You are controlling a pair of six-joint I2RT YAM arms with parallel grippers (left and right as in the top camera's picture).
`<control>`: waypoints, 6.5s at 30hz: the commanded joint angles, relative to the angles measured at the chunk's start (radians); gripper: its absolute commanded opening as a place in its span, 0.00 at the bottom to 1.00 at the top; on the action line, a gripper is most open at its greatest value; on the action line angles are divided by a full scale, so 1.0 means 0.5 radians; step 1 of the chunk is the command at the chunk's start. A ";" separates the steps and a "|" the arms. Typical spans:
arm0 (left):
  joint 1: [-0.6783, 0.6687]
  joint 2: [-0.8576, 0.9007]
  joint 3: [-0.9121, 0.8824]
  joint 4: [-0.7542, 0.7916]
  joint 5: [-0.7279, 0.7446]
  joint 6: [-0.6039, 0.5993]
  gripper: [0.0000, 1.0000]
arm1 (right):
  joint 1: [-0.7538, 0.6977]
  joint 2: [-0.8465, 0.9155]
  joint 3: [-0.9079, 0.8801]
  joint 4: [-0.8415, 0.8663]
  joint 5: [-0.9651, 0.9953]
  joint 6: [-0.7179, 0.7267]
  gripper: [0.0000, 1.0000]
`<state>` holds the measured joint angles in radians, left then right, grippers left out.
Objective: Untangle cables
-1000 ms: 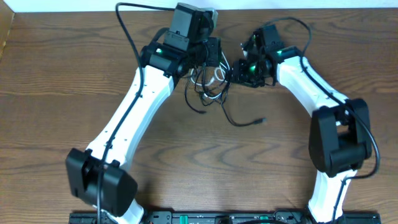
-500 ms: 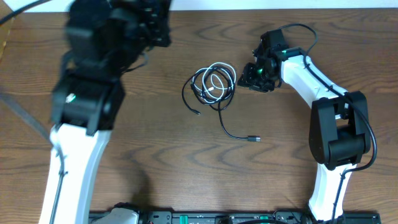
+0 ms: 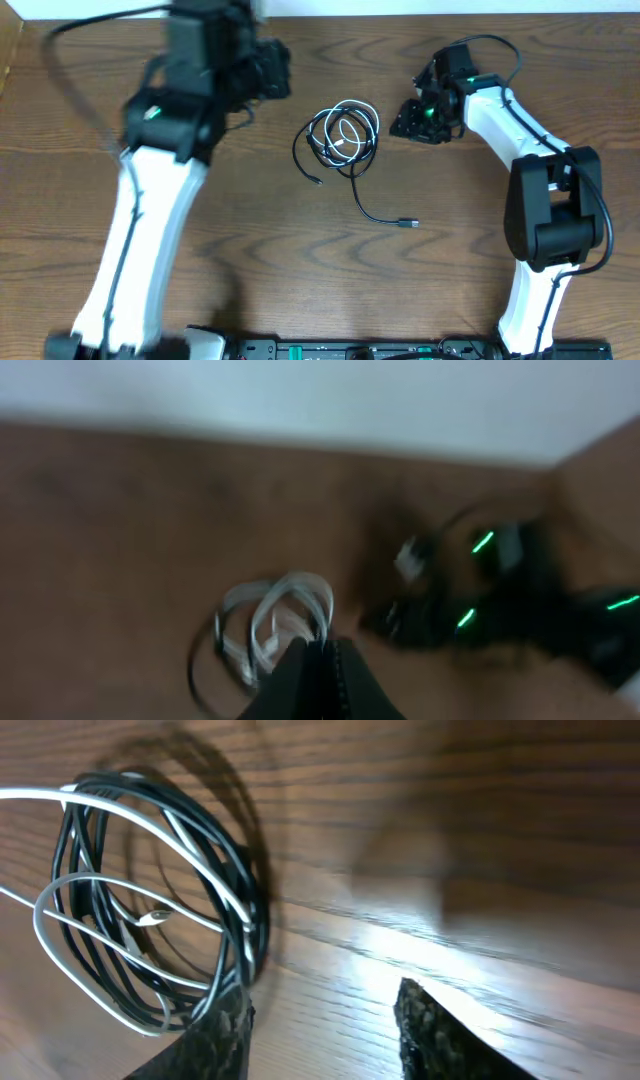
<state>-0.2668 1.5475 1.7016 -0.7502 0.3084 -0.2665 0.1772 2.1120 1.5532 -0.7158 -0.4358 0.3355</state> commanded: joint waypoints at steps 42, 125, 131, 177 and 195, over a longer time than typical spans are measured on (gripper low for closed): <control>-0.436 1.311 0.014 0.258 -0.304 -0.038 0.07 | -0.204 -0.207 -0.006 -0.217 0.036 -0.269 0.66; -0.433 1.417 -0.026 0.380 -0.204 0.862 0.56 | -0.211 -0.207 -0.006 -0.117 -0.124 -0.354 0.68; -0.432 1.447 -0.026 0.428 -0.381 0.861 0.51 | -0.209 -0.207 -0.006 -0.147 -0.081 -0.369 0.68; -0.429 0.362 -0.024 0.481 -0.108 0.664 0.08 | -0.207 -0.207 -0.006 -0.110 -0.076 -0.405 0.68; -0.429 -0.093 -0.024 0.674 -0.107 0.426 0.08 | -0.207 -0.288 -0.006 0.050 -0.283 -0.406 0.62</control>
<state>-0.4854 1.5444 1.6814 -0.4332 0.2420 -0.0048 0.0742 2.0239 1.5528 -0.6991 -0.5266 0.1474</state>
